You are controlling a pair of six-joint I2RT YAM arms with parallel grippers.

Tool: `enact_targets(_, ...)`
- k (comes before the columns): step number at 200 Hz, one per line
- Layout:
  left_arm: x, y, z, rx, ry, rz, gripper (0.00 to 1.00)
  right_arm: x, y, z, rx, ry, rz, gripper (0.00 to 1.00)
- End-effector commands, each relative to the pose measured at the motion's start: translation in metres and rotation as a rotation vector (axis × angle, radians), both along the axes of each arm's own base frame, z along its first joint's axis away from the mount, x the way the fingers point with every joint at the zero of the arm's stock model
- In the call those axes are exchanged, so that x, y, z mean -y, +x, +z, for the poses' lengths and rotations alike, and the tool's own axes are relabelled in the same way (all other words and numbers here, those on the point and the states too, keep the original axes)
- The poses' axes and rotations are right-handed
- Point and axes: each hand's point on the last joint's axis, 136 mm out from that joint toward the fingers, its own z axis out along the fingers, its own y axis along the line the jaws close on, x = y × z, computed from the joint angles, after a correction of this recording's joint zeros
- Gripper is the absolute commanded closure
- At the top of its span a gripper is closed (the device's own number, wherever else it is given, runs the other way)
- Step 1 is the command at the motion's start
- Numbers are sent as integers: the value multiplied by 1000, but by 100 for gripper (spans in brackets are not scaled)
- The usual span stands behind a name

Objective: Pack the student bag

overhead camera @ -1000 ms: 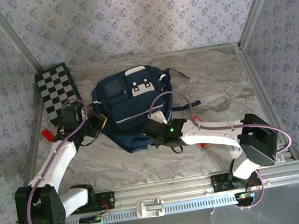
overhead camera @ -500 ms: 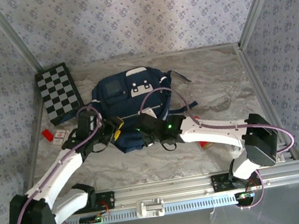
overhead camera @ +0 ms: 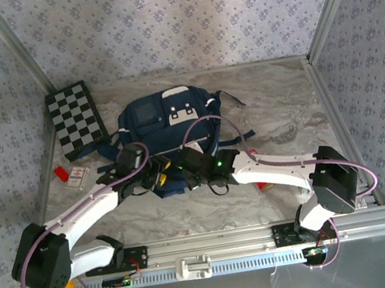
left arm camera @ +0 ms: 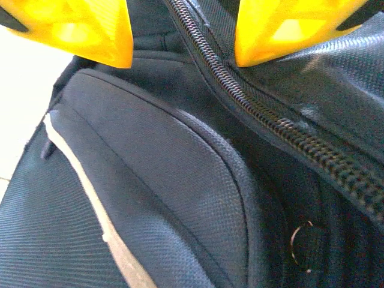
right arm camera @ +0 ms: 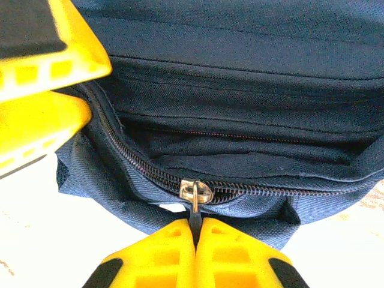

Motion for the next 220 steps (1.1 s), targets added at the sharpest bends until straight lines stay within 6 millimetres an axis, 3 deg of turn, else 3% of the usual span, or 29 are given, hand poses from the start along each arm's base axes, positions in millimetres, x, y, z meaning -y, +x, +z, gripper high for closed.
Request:
enact_targets(1,12,5,3,-11,-41,50,57,-3,4,2,2,31,-19,100)
enact_targets(23,19,-5,-2,-50,-64,35,58,1,7,-2,0,23,-37,100)
enact_targets(90,11,-16,9,-54,-63,42,45,5,12,-18,-15,15,-53,100)
enact_targets(138,24,-22,4,-130,-92,79,40,5,12,-25,-19,12,-49,100)
enact_targets(175,22,-20,-18,-189,-58,125,43,5,14,-28,-19,19,-54,100)
enact_targets(220,36,-13,-28,-222,-29,102,51,-3,15,-30,-26,26,-37,100)
